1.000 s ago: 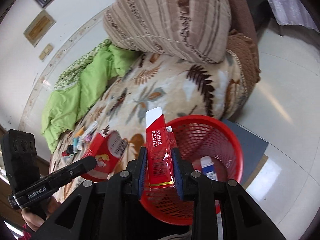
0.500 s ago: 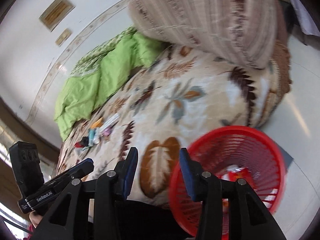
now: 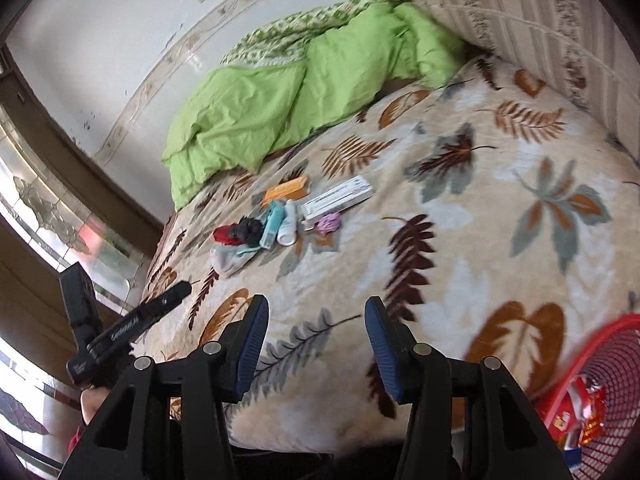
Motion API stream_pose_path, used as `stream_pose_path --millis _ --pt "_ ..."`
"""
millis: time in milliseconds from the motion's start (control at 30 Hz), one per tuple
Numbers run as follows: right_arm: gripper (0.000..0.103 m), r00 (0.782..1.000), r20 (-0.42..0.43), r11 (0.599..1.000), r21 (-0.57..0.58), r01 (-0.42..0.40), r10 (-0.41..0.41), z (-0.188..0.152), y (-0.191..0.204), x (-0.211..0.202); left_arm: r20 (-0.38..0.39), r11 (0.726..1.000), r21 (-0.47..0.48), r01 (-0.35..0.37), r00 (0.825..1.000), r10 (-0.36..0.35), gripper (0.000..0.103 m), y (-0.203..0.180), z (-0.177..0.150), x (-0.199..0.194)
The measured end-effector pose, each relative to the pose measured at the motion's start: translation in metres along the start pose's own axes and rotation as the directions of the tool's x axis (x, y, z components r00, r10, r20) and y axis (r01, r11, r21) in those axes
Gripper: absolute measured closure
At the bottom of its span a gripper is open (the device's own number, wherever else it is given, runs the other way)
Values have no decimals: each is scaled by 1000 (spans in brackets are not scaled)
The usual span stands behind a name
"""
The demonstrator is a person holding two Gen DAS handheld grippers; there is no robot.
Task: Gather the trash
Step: 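Lower the left gripper onto the white sock ball and close it, then grasp the purple crumpled tissue with the right gripper while the left gripper holds the sock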
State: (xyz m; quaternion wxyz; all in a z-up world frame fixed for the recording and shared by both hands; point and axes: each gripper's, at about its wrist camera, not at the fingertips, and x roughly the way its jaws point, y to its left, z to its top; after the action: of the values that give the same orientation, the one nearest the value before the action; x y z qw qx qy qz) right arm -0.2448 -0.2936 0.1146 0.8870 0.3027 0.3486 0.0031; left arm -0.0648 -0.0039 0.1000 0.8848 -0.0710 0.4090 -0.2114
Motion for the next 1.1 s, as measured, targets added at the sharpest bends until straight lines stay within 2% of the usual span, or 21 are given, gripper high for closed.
stream_pose_path --millis 100,233,300,567,600,633,767,833,933,1100 --pt "50 999 -40 1000 -28 12 -13 11 12 34 12 997 -60 -50 999 51 40 27 16 23" --pt "50 996 -81 998 -45 39 -42 28 20 83 10 990 -104 -93 996 94 40 41 28 57" --pt "50 995 -91 998 -46 43 -47 36 21 106 10 992 -93 -89 996 91 40 40 31 70" --pt "50 975 -142 985 -28 169 -171 65 6 194 -12 990 -72 -121 993 120 40 45 30 118" --pt "50 973 -143 984 -27 178 -180 67 5 200 -17 991 -64 -118 993 117 42 46 30 121" --pt "50 969 -141 979 -31 199 -202 69 4 209 -18 992 -59 -114 993 113 49 46 30 124" --pt "51 964 -130 973 -53 226 -231 72 4 232 -31 993 -58 -99 995 98 66 49 31 129" --pt "62 959 -125 967 -68 247 -254 68 3 242 -31 993 -50 -103 994 101 70 48 31 128" --pt "71 961 -102 963 -108 247 -258 66 7 245 -22 993 -51 -109 994 108 74 45 30 124" --pt "72 962 -53 955 -140 260 -270 56 21 224 35 996 -35 -87 995 88 75 32 30 102"
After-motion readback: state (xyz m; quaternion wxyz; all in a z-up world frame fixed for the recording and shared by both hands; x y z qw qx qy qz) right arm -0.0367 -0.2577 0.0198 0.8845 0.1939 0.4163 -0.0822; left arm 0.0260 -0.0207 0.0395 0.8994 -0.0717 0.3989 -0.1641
